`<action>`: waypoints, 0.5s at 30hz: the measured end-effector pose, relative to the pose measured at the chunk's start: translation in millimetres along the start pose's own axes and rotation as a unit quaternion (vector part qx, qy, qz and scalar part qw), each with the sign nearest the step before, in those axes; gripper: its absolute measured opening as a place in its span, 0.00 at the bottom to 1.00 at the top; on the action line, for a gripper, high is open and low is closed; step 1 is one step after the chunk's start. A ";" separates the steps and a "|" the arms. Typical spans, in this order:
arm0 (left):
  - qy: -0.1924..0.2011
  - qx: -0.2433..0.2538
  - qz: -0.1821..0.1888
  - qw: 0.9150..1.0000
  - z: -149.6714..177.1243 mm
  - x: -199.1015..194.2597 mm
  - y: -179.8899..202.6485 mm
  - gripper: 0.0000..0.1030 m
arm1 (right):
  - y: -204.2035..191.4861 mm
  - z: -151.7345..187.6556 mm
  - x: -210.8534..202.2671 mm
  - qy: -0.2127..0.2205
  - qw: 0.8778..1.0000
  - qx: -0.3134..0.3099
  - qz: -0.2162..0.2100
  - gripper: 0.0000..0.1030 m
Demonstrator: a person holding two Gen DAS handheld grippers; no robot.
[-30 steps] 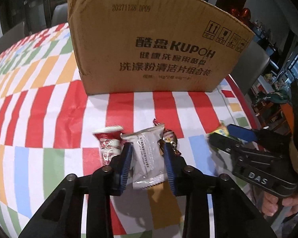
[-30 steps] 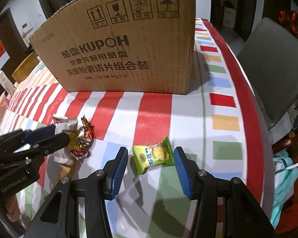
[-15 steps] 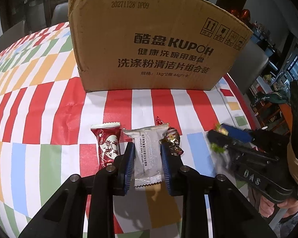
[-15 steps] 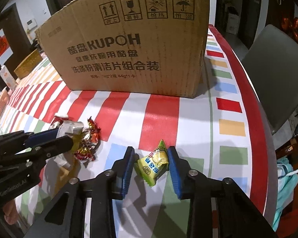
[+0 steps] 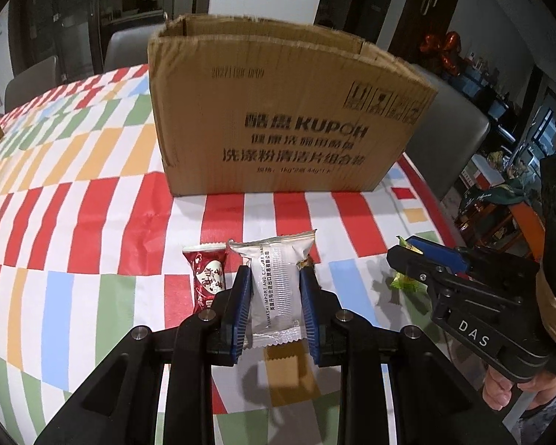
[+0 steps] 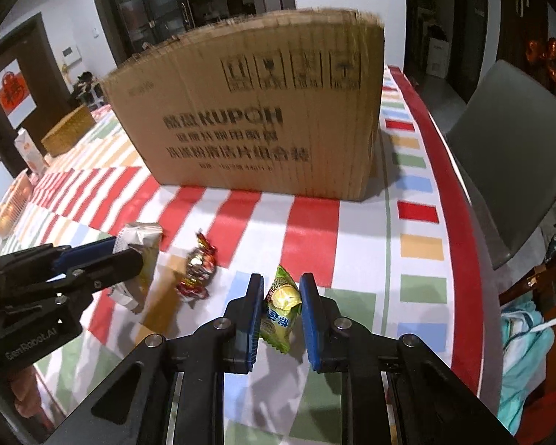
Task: Organize snacks
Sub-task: 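Lift the yellow-green packet over the box with the right tool while the left tool carries the white packet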
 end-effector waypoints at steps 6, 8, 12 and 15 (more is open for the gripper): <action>0.031 0.007 0.001 1.000 -11.9 -25.4 5.5 0.26 | -5.8 -13.4 -26.8 0.033 0.999 -0.011 -0.006 0.21; 0.043 0.010 -0.003 0.999 -17.9 -34.3 6.0 0.26 | -7.9 -18.8 -36.4 0.046 0.999 -0.014 -0.008 0.21; 0.067 0.014 -0.006 0.998 -31.4 -51.9 7.5 0.26 | -14.2 -32.5 -54.6 0.072 0.997 -0.024 -0.010 0.21; 0.086 0.013 -0.007 0.996 -42.9 -65.0 6.7 0.26 | -18.3 -43.6 -66.8 0.090 0.995 -0.030 -0.011 0.21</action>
Point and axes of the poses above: each gripper's, at about its wrist camera, not at the fingertips, and x roughly the way its jaws point, y to its right, z to its underside, the point moved 9 cm from there along x, roughly the way its jaws point, and after that the axes turned 5 degrees about -y, right-handed, at the moved point
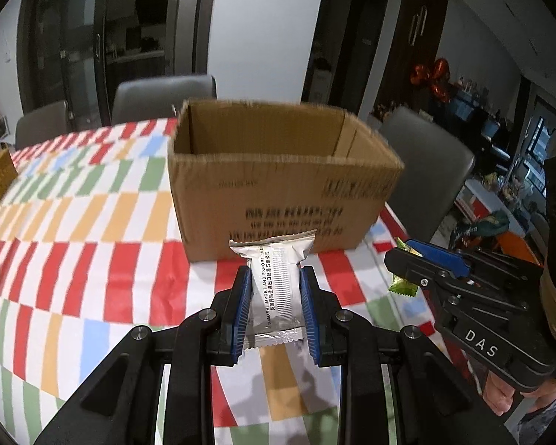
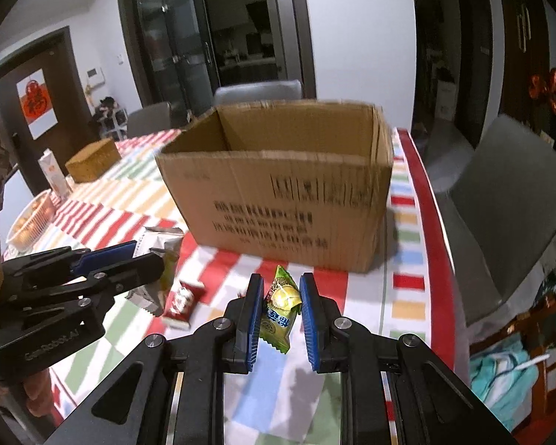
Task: Organize snacks
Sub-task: 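Lift the yellow-green packet over the box with the right tool while the left tool carries the white packet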
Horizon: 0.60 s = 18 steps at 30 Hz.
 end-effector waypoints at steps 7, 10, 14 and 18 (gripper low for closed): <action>0.041 -0.001 -0.004 0.999 -32.3 -21.8 -2.2 0.26 | -6.2 -34.9 -19.6 0.038 0.999 -0.014 0.005 0.21; 0.057 0.000 -0.009 0.998 -46.4 -30.5 -2.9 0.26 | -7.6 -52.3 -27.7 0.057 0.998 -0.017 0.007 0.21; 0.075 -0.003 -0.010 0.997 -65.7 -40.5 -7.7 0.26 | -9.8 -70.4 -35.3 0.073 0.997 -0.019 0.008 0.21; 0.087 0.005 -0.019 0.996 -83.0 -46.3 -10.0 0.26 | -10.8 -90.9 -40.4 0.088 0.996 -0.018 0.007 0.21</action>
Point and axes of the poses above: each gripper's, at about its wrist camera, not at the fingertips, and x roughly the way its jaws point, y to its right, z to its underside, the point moved 9 cm from there along x, roughly the way its jaws point, and after that the axes turned 5 degrees about -y, right-handed, at the moved point
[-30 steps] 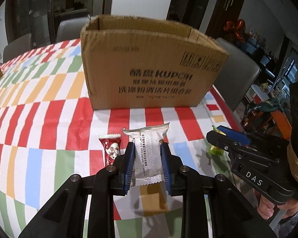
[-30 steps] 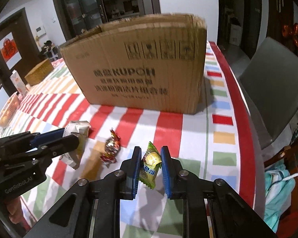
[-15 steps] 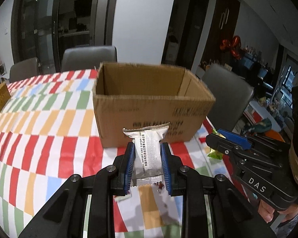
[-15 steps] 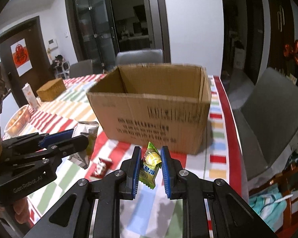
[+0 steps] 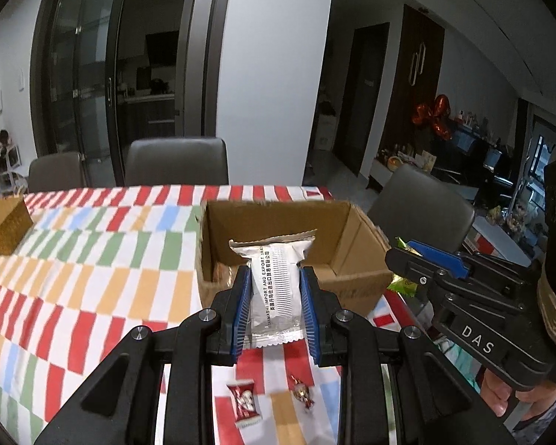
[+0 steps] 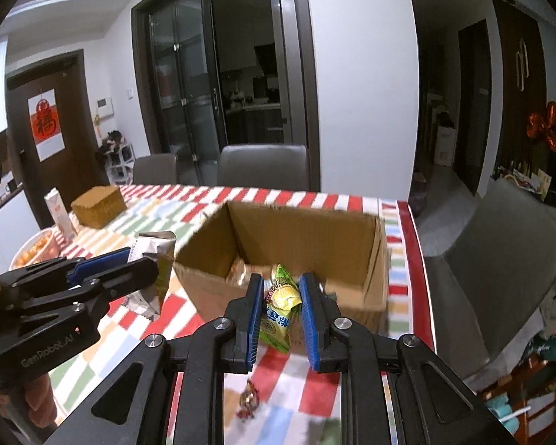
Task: Organize snacks
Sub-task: 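Lift the yellow-green packet over the box with the right tool while the left tool carries the white packet, then open the right tool to drop the yellow-green packet while the left tool releases the white packet into the box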
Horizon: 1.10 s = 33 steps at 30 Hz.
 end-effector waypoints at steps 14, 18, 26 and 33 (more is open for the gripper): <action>0.000 0.017 -0.009 1.000 -42.5 24.6 -8.5 0.26 | 11.7 -42.0 24.9 -0.001 1.000 -0.001 0.014 0.21; -0.006 0.023 -0.014 1.000 -49.5 37.3 -8.5 0.26 | 18.2 -45.6 37.1 -0.007 1.000 0.001 0.019 0.21; -0.031 0.036 -0.018 0.999 -57.0 72.9 -10.8 0.26 | 28.5 -52.2 65.0 -0.025 0.999 -0.002 0.030 0.21; -0.041 0.032 -0.037 0.998 -51.7 82.9 -21.4 0.41 | 37.9 -47.9 77.7 -0.034 0.998 0.008 0.052 0.43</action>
Point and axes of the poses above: each gripper's, at about its wrist camera, not at the fingertips, and x roughly the way its jaws point, y to its right, z to its underside, the point moved 9 cm from there along x, roughly the way its jaws point, and after that the axes turned 5 degrees about -y, right-handed, at the moved point
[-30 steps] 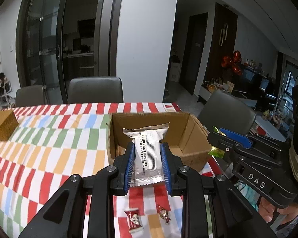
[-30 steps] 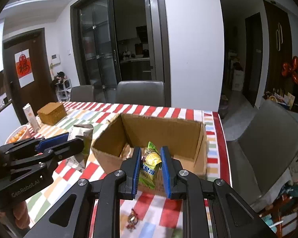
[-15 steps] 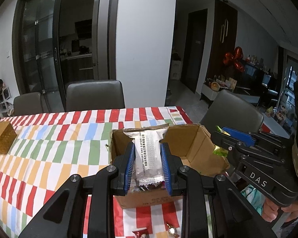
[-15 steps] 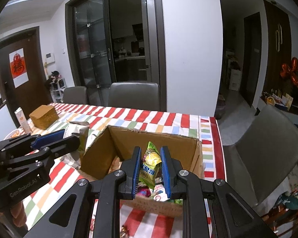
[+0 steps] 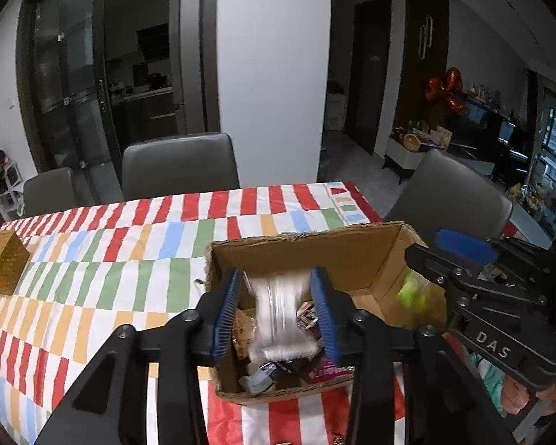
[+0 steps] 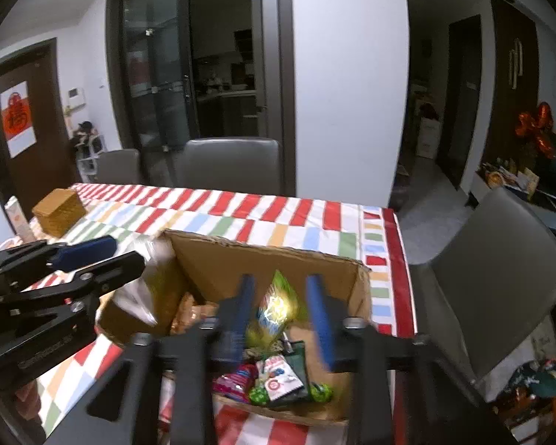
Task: Organize snacks
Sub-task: 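Open the right tool to drop the yellow-green packet while the left tool releases the white packet into the box, then grasp the gold-wrapped candy with the right tool while the left tool grasps the red packet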
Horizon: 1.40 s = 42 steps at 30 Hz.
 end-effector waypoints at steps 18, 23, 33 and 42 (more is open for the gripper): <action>0.003 0.002 -0.008 1.000 56.4 -56.3 -0.7 0.46 | -37.8 46.8 -47.9 0.018 0.999 -0.029 -0.041 0.43; -0.011 0.003 -0.009 1.000 78.5 -58.9 -1.6 0.46 | -46.9 69.7 -48.5 0.003 0.998 -0.028 -0.052 0.43; -0.059 -0.001 0.009 0.998 138.9 -41.2 3.3 0.46 | -60.1 128.9 -29.4 -0.057 0.996 -0.017 -0.071 0.43; -0.106 -0.003 0.022 0.994 186.3 -13.0 6.0 0.46 | -70.1 179.4 -4.4 -0.118 0.989 -0.025 -0.082 0.43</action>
Point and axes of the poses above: each gripper's, at about its wrist camera, not at the fingertips, and x roughly the way its jaws point, y to its right, z to its underside, the point moved 9 cm from there along x, roughly the way its jaws point, and after that the axes turned 5 degrees about -y, right-handed, at the moved point
